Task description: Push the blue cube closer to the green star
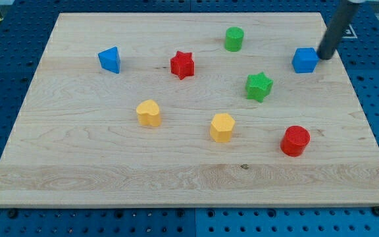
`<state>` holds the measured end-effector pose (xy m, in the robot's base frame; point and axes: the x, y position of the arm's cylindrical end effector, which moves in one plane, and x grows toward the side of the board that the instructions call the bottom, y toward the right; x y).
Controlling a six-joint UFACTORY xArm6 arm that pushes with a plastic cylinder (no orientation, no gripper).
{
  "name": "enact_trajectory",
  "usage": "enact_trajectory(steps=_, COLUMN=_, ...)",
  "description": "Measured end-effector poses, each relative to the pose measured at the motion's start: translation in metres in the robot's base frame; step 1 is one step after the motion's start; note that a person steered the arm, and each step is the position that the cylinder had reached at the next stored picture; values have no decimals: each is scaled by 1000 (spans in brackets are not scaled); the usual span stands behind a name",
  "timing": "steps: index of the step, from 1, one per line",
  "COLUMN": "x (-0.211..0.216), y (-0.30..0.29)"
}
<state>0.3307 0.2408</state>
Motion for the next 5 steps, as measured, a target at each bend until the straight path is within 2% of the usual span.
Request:
enact_trajectory(steps=1, x=6, y=-55)
enact_trajectory(steps=2, x=-2, y=-71)
enact_trajectory(steps=3, x=-3, y=-54)
enact_trajectory(steps=4, x=19, y=-61)
enact_trajectory(steps=5, x=24, y=-127)
